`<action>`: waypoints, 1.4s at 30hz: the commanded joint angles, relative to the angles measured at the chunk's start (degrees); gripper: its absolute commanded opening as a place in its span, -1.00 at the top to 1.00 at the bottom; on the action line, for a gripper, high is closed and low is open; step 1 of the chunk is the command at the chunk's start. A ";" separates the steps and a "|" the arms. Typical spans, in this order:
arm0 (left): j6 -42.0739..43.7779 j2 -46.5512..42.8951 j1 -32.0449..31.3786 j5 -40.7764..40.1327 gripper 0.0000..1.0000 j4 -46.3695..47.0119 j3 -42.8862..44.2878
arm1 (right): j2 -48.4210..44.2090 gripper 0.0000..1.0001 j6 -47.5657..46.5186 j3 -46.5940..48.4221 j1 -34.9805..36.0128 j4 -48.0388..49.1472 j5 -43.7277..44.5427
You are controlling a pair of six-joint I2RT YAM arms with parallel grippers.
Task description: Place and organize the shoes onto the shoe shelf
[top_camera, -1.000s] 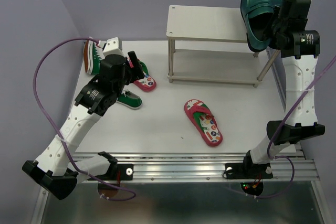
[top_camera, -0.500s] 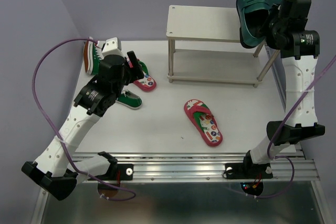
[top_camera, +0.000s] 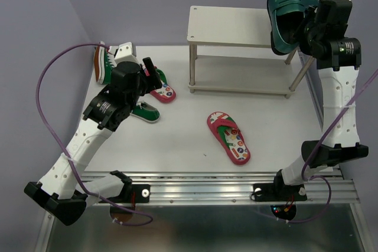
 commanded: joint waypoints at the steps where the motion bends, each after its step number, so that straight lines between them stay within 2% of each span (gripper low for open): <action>1: -0.17 -1.77 0.26 -0.28 -0.66 1.52 0.02 | -3.44 0.99 1.37 -0.28 -0.08 10.57 2.56; 14: 0.00 -1.77 0.26 0.43 -0.67 1.96 0.02 | -3.62 0.97 0.05 -3.80 -0.70 11.01 5.99; 17: 0.09 -2.03 0.18 0.34 -0.67 2.05 -0.07 | -3.53 0.61 -0.13 -3.18 -0.70 11.10 5.29; 21: 0.09 -1.95 0.26 0.60 -0.67 2.14 -0.07 | -3.27 -0.05 -0.39 -1.16 -0.70 11.10 2.83; 24: 0.00 -1.86 0.26 0.95 -0.67 2.40 0.02 | -3.00 -0.47 -0.74 0.77 -0.70 11.10 0.38; 27: -0.09 -1.77 0.18 1.22 -0.67 2.58 0.02 | -3.00 -0.79 -1.53 1.65 -0.70 11.45 -2.79; 31: -0.09 -1.60 0.26 1.39 -0.66 2.75 0.02 | -4.58 -0.96 -2.85 1.04 -0.70 12.33 -6.65; 36: -0.09 -0.72 0.26 1.48 -0.69 2.84 -0.33 | -7.83 -1.00 -3.82 0.42 -0.70 13.65 -12.10; 38: 0.61 0.33 1.83 3.75 -0.70 2.32 -0.34 | -9.06 -1.00 -4.87 0.25 -0.70 14.00 -17.98; 39: 0.70 1.82 2.71 4.29 -0.70 1.27 -0.16 | -10.28 -1.00 -6.09 0.16 -0.70 13.92 -24.18; 41: 0.79 3.84 5.17 4.12 -0.70 -0.05 0.36 | -12.22 -1.00 -7.24 -1.24 -0.70 13.74 -31.24; 42: 0.88 4.46 6.32 4.21 -0.70 -1.02 0.54 | -12.75 -1.00 -7.86 -1.94 -0.70 13.39 -38.32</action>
